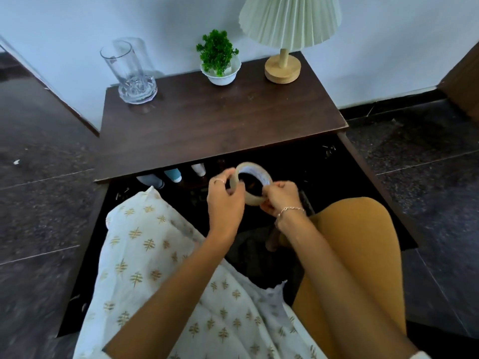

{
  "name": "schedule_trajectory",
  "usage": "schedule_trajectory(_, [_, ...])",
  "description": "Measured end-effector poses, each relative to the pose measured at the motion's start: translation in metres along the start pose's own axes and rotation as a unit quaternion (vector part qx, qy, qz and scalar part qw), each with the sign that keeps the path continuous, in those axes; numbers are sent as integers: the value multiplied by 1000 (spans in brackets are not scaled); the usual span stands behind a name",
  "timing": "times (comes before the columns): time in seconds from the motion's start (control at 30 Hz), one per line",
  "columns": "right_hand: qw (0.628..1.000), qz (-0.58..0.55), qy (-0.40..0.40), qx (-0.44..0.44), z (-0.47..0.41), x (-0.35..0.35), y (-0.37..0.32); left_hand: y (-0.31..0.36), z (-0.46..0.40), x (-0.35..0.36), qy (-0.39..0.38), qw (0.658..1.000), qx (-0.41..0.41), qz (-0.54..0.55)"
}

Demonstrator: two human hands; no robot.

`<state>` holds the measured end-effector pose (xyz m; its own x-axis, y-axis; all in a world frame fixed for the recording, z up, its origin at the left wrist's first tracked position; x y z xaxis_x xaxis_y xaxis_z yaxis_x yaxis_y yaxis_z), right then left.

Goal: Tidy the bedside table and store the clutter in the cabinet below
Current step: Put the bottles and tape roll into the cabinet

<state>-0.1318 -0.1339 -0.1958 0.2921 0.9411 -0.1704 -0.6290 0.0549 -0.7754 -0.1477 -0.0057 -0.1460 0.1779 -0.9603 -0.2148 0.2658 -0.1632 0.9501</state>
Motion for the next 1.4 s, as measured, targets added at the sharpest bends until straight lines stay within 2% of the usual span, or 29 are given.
schedule_trajectory(0.13, [996,57,-10,63,3,16,40,-37,7,-9,9,997,-73,-39])
schedule_trajectory(0.3, [994,88,24,66,-24,23,36,-54,-19,-4,-11,993,-103,-55])
schedule_trajectory(0.43, [991,95,80,52,-55,30,31,-60,-50,13,-45,989,-130,-61])
schedule_trajectory(0.63, [983,115,139,18,-107,32,14,-61,-103,45,-147,976,-96,-125])
schedule_trajectory(0.8, [974,181,135,-5,-147,36,6,-77,-139,64,-186,963,-137,-135])
schedule_trajectory(0.97, [967,215,138,-11,-164,35,7,-98,-158,76,-179,961,-155,-144])
schedule_trajectory(1.07, [969,213,117,-35,-163,38,9,-97,-160,76,-168,964,-160,-131])
schedule_trajectory(1.17, [976,197,82,-38,-154,39,7,-94,-154,73,-203,951,-154,-174])
schedule_trajectory(1.23, [971,231,46,-41,-142,41,6,-89,-141,69,-227,941,-148,-204])
schedule_trajectory(1.33, [934,351,-21,-54,-117,47,5,-80,-119,53,-196,947,-155,-202])
schedule_trajectory(1.4, [882,462,-75,-61,-98,54,5,-68,-101,40,-167,958,-163,-164])
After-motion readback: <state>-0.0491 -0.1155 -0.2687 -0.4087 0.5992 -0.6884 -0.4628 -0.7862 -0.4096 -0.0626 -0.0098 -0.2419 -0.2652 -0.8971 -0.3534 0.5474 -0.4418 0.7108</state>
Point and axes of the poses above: each hand's wrist, its own z-axis away from the middle knuckle, its own x-axis out of the palm, y = z × x, the point moved 4 cm from there along -z, towards the middle knuckle, and after that the axes turned 6 degrees about z, right-handed, at the moved point
